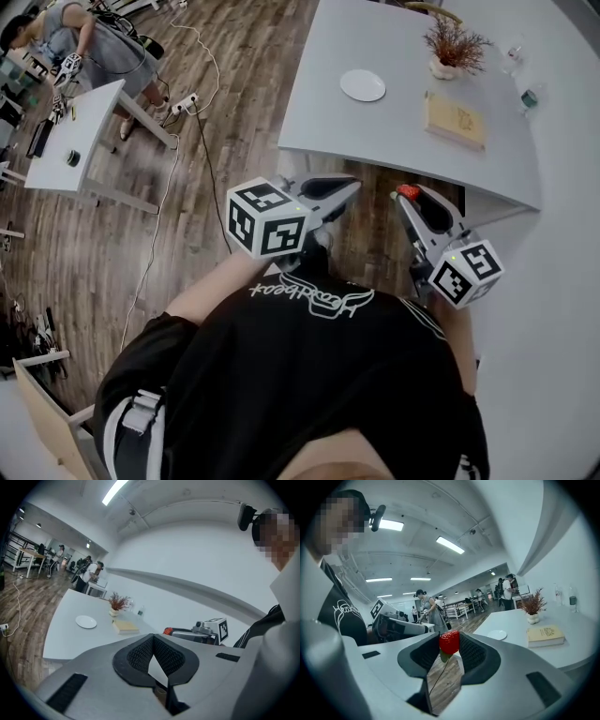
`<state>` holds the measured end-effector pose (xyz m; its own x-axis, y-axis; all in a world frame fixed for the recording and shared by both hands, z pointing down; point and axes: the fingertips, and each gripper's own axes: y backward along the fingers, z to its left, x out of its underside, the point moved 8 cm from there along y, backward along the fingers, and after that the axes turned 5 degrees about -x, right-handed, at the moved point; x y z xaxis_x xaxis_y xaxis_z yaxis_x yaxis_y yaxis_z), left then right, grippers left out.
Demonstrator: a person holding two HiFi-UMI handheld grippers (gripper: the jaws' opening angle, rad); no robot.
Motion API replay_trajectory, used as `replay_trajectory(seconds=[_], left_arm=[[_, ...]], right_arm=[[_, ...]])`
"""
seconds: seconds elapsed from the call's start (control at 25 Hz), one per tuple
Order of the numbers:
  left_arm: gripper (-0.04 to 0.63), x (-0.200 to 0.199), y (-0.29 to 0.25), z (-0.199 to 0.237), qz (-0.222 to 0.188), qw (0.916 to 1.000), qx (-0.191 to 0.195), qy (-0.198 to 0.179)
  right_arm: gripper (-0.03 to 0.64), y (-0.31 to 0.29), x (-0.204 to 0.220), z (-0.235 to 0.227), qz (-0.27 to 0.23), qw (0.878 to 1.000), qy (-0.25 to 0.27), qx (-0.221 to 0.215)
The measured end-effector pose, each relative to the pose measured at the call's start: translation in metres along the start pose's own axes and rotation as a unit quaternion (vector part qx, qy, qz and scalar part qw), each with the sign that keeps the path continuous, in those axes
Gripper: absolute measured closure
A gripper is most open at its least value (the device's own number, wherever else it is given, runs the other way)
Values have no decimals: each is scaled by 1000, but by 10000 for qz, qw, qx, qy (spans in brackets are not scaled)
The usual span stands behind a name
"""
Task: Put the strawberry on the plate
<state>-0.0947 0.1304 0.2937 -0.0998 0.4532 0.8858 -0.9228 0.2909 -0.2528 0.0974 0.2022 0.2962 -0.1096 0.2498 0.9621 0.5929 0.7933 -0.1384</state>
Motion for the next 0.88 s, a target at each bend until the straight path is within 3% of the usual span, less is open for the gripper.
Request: replay_trajectory(seconds=[0.56,0.88], left_arm=[[589,-76,-68,140,193,9997,28,157],[589,-98,-101,215,346,9987,42,376]], right_arm=[[494,-112,-44,-107,91,9993,-223,283],[494,-172,-55,-158,266,9987,-159,408]])
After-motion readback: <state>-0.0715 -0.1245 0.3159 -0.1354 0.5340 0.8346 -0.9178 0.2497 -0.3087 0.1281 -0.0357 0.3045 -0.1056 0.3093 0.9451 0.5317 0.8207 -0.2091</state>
